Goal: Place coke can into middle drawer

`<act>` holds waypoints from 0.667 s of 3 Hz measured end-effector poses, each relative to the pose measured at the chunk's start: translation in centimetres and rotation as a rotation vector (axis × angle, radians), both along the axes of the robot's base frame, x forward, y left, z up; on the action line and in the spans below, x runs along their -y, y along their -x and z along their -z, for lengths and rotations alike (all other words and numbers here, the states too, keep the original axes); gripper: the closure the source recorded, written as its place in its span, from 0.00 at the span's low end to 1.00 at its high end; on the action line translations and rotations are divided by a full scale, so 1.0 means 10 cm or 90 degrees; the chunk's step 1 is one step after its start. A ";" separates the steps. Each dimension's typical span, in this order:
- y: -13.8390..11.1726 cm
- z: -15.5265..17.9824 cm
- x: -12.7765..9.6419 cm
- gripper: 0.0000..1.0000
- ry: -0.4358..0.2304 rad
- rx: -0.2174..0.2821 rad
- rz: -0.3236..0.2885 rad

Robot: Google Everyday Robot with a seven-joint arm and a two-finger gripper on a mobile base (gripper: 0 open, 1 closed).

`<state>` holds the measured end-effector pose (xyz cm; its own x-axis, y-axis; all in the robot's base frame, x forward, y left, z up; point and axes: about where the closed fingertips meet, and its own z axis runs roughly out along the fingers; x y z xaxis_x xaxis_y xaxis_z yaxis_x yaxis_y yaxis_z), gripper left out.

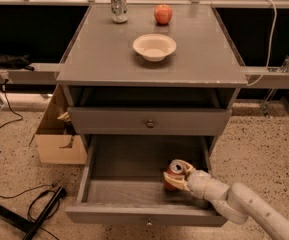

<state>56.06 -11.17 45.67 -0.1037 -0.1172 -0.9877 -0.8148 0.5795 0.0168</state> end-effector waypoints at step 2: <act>0.00 0.00 0.00 0.04 0.000 0.000 0.000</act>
Offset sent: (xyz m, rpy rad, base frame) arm 0.0000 0.0000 0.0000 0.0000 0.0000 0.0000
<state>56.06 -11.16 45.67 -0.1037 -0.1172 -0.9877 -0.8149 0.5794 0.0168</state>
